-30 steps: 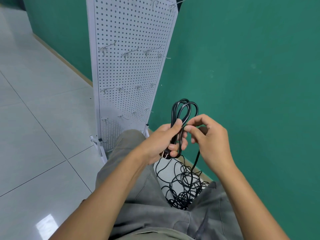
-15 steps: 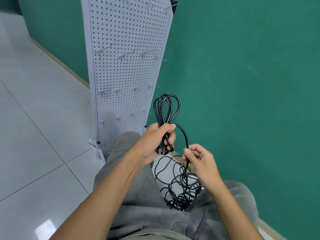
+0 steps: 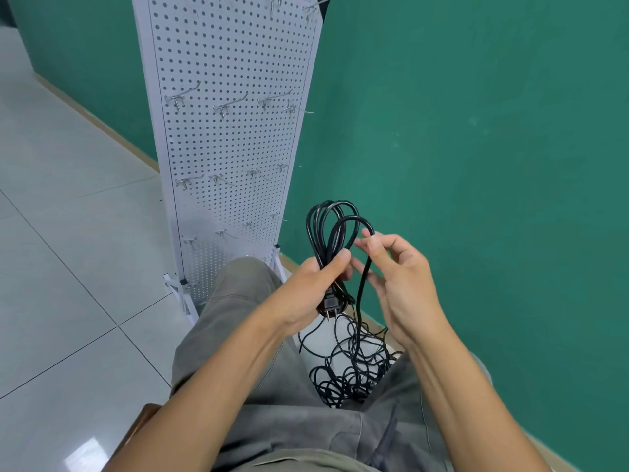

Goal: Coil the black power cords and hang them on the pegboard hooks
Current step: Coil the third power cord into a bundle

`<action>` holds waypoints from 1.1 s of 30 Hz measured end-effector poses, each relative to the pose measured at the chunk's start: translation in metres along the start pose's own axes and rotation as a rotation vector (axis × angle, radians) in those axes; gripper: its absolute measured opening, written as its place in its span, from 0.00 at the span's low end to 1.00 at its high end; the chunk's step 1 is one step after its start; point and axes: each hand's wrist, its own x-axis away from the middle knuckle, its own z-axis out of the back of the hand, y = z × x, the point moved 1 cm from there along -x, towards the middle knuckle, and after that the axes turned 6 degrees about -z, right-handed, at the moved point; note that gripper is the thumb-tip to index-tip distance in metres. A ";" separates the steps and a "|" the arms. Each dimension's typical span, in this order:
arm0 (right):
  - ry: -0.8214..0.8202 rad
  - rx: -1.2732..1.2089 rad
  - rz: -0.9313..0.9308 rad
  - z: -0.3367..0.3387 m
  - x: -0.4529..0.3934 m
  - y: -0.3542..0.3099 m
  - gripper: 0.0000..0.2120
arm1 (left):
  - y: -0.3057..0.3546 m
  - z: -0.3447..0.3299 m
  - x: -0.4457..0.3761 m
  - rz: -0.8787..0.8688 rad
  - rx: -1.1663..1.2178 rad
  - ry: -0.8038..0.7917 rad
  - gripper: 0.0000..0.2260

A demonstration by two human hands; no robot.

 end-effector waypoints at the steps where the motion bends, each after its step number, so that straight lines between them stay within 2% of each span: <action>1: -0.008 -0.007 -0.004 -0.003 -0.001 -0.002 0.08 | 0.001 0.001 -0.001 -0.016 0.004 0.004 0.15; 7: -0.066 -0.003 -0.019 -0.016 -0.005 -0.018 0.10 | 0.007 -0.003 0.004 -0.023 -0.013 -0.110 0.13; 12: -0.035 0.053 -0.022 -0.020 -0.009 -0.018 0.10 | 0.011 -0.002 0.004 -0.058 -0.123 -0.162 0.18; 15: -0.011 0.085 0.010 -0.019 -0.012 -0.016 0.09 | 0.009 -0.004 0.006 -0.021 -0.052 -0.180 0.13; 21: -0.070 0.147 0.095 -0.022 -0.015 -0.015 0.05 | 0.008 0.000 0.003 -0.035 0.055 -0.182 0.17; 25: -0.181 0.083 0.006 -0.015 -0.016 -0.003 0.16 | 0.003 0.000 0.003 -0.100 0.102 -0.063 0.17; 28: -0.289 0.215 -0.089 -0.002 -0.015 0.023 0.28 | 0.010 0.005 0.004 -0.130 0.084 0.005 0.18; 31: -0.398 0.337 -0.181 0.007 -0.015 0.059 0.31 | 0.016 0.011 0.005 -0.141 0.085 0.092 0.22; 33: -0.445 0.431 -0.280 0.015 -0.017 0.083 0.35 | 0.020 0.017 0.004 -0.146 0.141 0.171 0.21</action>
